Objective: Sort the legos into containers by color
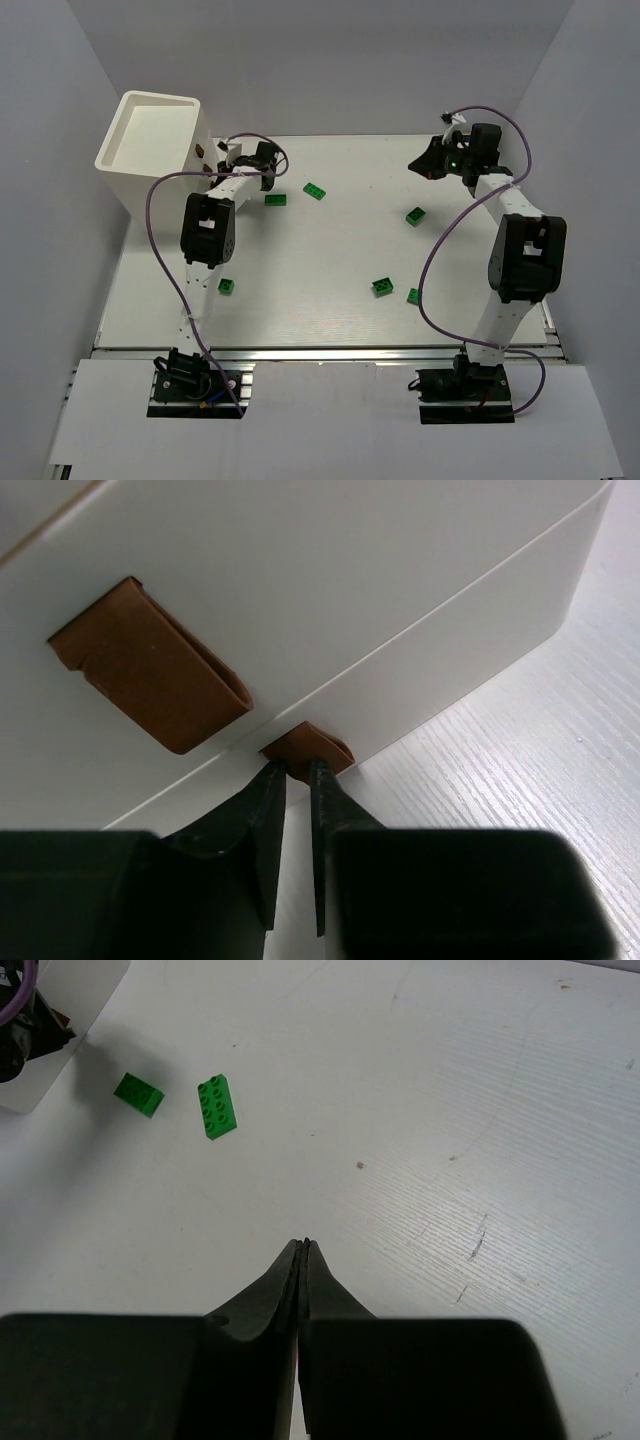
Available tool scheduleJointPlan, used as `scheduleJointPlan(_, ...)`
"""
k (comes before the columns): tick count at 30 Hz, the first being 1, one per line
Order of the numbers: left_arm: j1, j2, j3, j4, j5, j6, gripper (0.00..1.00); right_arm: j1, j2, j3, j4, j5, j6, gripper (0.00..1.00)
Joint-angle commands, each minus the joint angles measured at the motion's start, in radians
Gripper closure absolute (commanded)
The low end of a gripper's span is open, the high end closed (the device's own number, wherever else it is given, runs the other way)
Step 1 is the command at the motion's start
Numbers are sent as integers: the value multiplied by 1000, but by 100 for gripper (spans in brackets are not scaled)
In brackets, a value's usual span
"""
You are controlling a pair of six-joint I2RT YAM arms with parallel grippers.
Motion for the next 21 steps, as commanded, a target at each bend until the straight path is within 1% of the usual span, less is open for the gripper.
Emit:
scheduleJointPlan(1, 8, -46, -15, 64, 18, -1, 80, -1, -52, 4, 41, -12, -2, 100)
scheduleJointPlan(4, 8, -61, -41, 95, 37, 12, 90, -3, -52, 5, 42, -12, 0, 100)
scheduleJointPlan(5, 8, -71, -64, 110, 57, 22, 94, 0, -54, 5, 44, -14, 3, 100)
scheduleJointPlan(6, 8, -77, -75, 124, 69, 32, 100, 0, -54, 2, 44, -14, 3, 100)
scheduleJointPlan(10, -15, -104, -127, 213, 91, 110, 100, 0, -52, 1, 44, -15, 6, 100)
scheduleJointPlan(16, -35, -144, -172, 242, 123, 110, 100, 0, -54, -6, 50, -21, 11, 100)
scheduleJointPlan(21, -74, -146, -157, 265, 149, 156, 100, 0, -54, -9, 56, -23, 15, 100)
